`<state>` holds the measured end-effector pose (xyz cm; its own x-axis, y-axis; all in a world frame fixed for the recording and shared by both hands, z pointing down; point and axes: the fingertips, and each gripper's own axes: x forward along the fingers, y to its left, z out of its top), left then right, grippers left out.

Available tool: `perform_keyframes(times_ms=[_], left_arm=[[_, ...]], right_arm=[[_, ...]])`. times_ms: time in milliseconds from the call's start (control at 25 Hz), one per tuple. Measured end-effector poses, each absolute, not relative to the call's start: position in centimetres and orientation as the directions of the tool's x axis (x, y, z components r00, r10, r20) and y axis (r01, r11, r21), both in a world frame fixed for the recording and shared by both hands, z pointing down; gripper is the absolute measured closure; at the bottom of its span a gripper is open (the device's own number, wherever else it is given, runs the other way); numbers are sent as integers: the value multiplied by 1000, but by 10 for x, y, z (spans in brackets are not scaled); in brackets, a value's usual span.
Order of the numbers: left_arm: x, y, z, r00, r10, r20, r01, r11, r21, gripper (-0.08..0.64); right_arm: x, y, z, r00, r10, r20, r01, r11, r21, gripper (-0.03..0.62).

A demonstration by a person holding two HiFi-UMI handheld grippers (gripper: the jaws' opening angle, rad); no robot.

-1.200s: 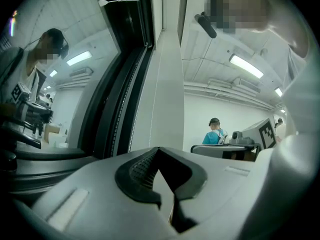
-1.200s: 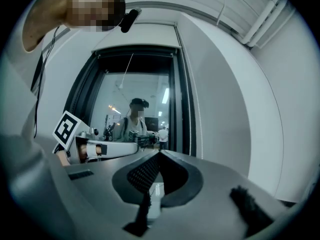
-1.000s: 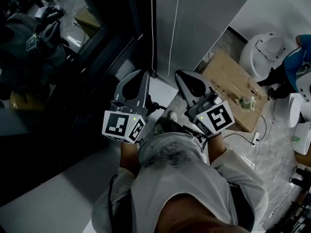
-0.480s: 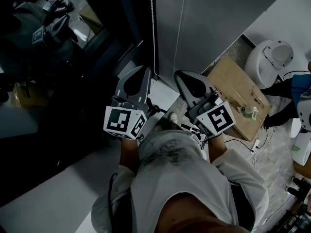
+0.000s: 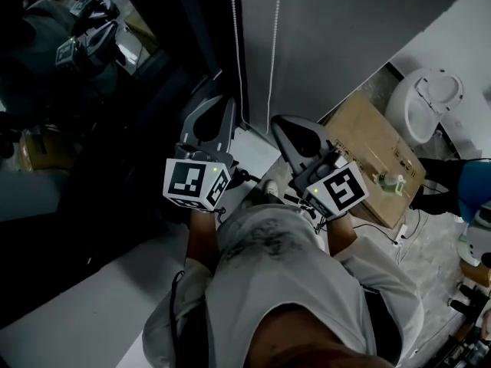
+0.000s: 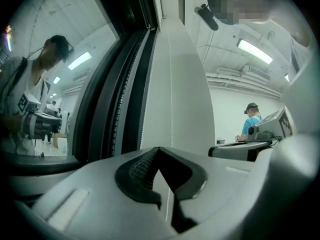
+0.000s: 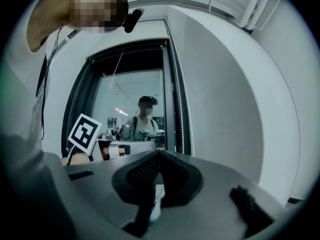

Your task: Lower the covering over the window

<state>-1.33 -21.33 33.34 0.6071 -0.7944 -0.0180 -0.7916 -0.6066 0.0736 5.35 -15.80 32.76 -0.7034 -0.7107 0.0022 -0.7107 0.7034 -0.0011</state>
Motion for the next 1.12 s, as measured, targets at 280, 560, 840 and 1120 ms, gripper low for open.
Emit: perform_keyframes(times_ms=[280,560,840,1120], left_arm=[[-9,-232,332,603,-798,-5,-797,-602,47,546],[-6,-250,332,598,-801,3,-801,-598,33,525],[-4,-267,333,581,-814,15,-814,-581,9,498],[-6,-282,336,565,-825,18,-825,-565,2,472]], right_arm=[[50,-162,329,-714,-700,12,-700,713,-22,575],[48,-163,325,-719,-695,1,-695,718,-31,575],[48,-165,328,-728,-686,5,-686,727,-7,574],[41,-165,328,-747,-665,-2,-665,747,-6,574]])
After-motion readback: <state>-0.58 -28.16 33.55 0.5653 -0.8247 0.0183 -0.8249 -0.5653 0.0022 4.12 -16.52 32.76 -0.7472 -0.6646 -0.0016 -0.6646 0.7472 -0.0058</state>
